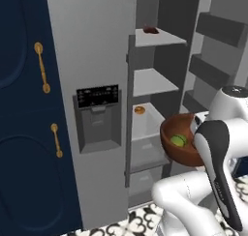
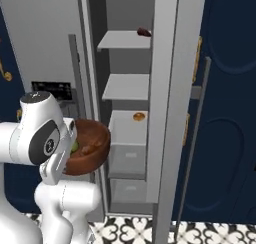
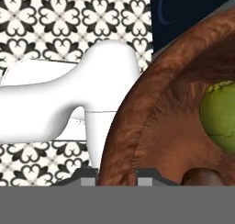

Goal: Pick the chicken drumstick and lime from their plates and place them in the bowl. Then put the bowl in the fridge.

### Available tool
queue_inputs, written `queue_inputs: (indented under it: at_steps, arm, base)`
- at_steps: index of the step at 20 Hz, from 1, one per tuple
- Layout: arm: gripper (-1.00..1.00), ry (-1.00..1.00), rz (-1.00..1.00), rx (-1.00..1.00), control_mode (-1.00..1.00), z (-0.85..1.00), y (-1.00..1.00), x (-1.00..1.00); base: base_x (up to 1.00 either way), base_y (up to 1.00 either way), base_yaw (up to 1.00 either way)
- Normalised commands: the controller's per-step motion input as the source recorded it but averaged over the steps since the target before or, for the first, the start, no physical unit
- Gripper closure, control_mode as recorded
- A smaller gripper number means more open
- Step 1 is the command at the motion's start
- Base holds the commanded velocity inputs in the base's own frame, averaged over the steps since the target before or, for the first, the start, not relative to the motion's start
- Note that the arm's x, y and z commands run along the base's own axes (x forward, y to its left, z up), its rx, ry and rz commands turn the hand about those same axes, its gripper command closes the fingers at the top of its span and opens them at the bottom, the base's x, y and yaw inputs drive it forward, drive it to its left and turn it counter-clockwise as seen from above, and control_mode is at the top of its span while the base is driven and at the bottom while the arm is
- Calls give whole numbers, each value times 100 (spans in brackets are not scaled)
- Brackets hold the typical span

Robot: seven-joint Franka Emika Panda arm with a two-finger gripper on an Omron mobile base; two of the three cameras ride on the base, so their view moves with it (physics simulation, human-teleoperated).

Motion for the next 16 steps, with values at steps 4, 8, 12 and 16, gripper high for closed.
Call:
queue_inputs:
  at_steps: [4, 8, 12, 16]
  arm:
    - [100, 0, 0, 0, 100, 0, 0, 0]
    - [100, 0, 0, 0, 100, 0, 0, 0]
    - [100, 0, 0, 0, 100, 0, 0, 0]
    - [100, 0, 0, 0, 100, 0, 0, 0]
  base:
    - [36, -9, -14]
    - [60, -6, -10]
    - [54, -23, 0]
    - [31, -47, 0]
